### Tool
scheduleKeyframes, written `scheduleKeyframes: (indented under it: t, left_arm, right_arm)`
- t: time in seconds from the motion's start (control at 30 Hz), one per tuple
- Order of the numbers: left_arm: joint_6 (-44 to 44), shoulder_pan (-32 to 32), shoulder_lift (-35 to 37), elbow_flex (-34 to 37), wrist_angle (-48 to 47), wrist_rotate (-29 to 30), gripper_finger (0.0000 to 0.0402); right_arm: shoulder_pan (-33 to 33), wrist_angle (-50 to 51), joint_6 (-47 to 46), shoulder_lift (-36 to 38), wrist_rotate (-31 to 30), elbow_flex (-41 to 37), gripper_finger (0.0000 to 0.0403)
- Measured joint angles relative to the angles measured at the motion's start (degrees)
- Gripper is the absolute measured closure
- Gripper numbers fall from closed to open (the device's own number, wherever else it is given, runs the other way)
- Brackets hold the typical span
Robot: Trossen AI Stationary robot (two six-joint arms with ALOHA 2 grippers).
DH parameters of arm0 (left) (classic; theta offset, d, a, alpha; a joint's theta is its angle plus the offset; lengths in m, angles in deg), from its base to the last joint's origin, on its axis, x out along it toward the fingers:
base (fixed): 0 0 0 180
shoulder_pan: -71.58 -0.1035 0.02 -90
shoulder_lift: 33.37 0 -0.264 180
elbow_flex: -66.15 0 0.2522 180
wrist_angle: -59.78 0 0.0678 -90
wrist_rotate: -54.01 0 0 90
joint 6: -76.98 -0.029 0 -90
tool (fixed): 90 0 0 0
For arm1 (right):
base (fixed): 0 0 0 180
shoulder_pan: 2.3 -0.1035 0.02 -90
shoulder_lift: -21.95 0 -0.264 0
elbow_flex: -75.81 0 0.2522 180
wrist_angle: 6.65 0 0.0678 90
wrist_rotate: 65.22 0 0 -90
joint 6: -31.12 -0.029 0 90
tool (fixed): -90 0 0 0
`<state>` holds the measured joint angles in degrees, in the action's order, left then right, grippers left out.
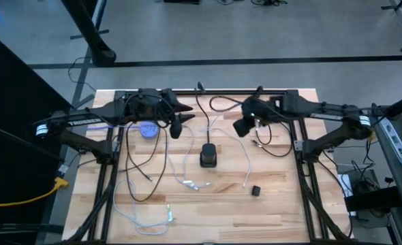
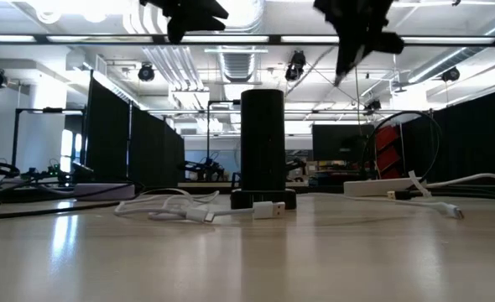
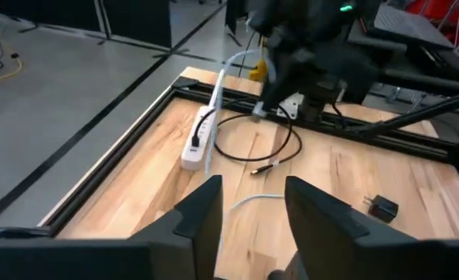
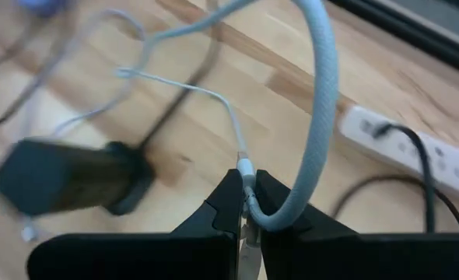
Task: Insert USB
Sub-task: Insert the white charger cable into the white outlet extension
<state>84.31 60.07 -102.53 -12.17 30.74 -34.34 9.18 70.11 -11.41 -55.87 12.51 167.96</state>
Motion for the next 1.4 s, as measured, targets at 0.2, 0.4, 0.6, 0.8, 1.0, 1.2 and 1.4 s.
scheduleKeyframes:
  t: [0.2,0.4,0.6,0.8,1.0,1.2,1.4]
  left_arm:
    - [-0.8,0.0,0.2,0.0,-2.5,0.0,0.0313]
    - [-2.7,0.0,-0.3,0.0,-4.2,0.0,0.0334]
    - [-4.1,0.0,-0.3,0.0,-6.1,0.0,0.0335]
    - [-3.4,0.2,-0.3,0.0,-6.4,-0.2,0.0335]
    - [-3.7,0.2,-0.3,0.0,-7.2,-0.8,0.0335]
    - [-4.5,0.2,-0.3,0.0,-7.0,-0.8,0.0335]
    - [-5.4,0.2,-0.4,0.0,-6.8,-0.8,0.0336]
  right_arm:
    - [8.2,3.5,-1.8,-4.9,4.8,0.0,0.0392]
    - [11.7,7.8,-5.1,-10.2,4.8,0.0,0.0392]
    - [12.2,6.9,-7.9,-14.7,3.0,0.0,0.0392]
    - [13.2,6.4,-9.1,-19.2,1.9,0.0,0.0392]
    - [17.9,3.9,-7.8,-21.2,2.2,0.0,0.0392]
    - [22.6,2.1,-6.9,-21.7,4.0,0.0,0.0392]
    - [23.9,1.5,-6.9,-21.8,3.3,0.0,0.0392]
